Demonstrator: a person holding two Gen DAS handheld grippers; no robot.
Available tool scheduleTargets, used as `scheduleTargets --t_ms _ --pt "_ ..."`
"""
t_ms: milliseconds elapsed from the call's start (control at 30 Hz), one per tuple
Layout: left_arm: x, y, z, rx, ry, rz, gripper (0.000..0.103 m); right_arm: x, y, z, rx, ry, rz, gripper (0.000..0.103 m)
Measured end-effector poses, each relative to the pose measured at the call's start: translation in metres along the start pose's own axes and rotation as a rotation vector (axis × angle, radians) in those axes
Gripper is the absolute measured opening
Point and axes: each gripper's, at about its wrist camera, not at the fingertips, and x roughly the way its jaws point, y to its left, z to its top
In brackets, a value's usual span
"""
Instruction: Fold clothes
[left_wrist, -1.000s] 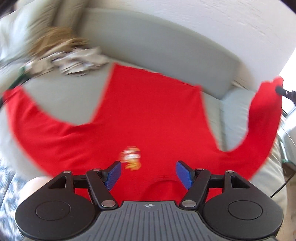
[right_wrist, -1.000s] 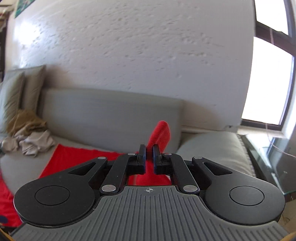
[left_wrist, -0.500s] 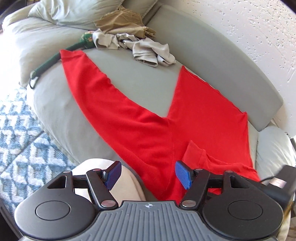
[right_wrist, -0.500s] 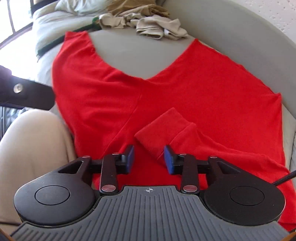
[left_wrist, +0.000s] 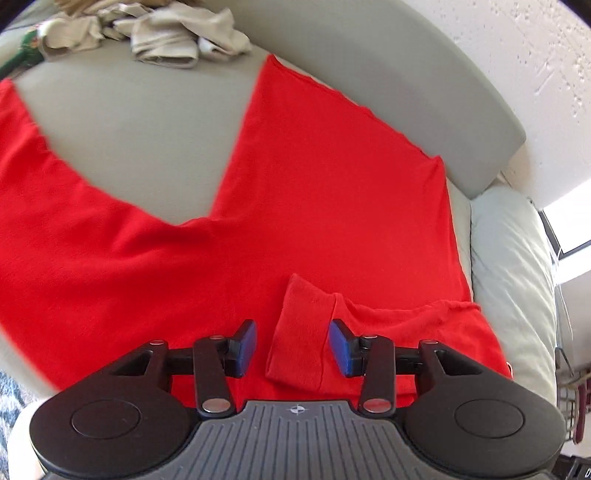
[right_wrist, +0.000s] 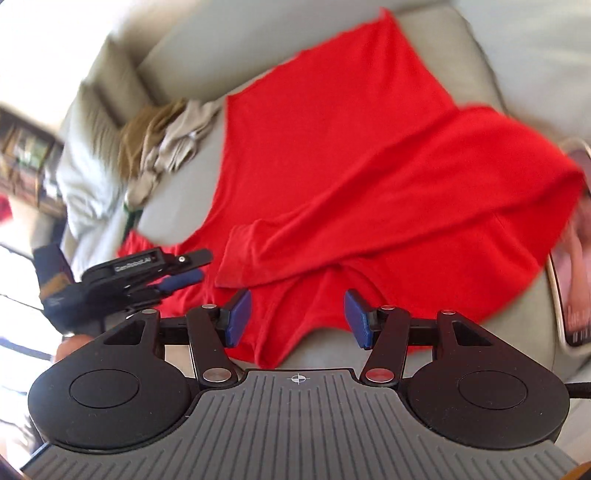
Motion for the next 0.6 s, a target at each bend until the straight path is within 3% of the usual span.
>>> scheduleTargets --t_ms 200,267,300,333,600 --pt "0.026 -0.004 0.009 0.047 0.054 0.024 0.034 -0.004 -0.024 -0.001 0.089 -0.004 -0.005 0.058" --pt "0.028 -0.005 0.009 0.058 0.049 0.045 0.022 -0.005 -0.023 0.000 0.087 -0.011 -0.001 0.058" --pt "0.028 -0.006 0.008 0.071 0.044 0.064 0.007 -0.007 -0.023 0.001 0.087 -0.015 0.003 0.058" --pt "0.026 -0.008 0.006 0.085 0.030 0.078 0.002 -0.009 -0.023 0.001 0.086 -0.021 0.007 0.058" --pt "-0.040 -0.021 -0.015 0.137 -0.197 0.083 0.001 -0.023 -0.025 0.002 0.103 -0.073 -0.018 0.058"
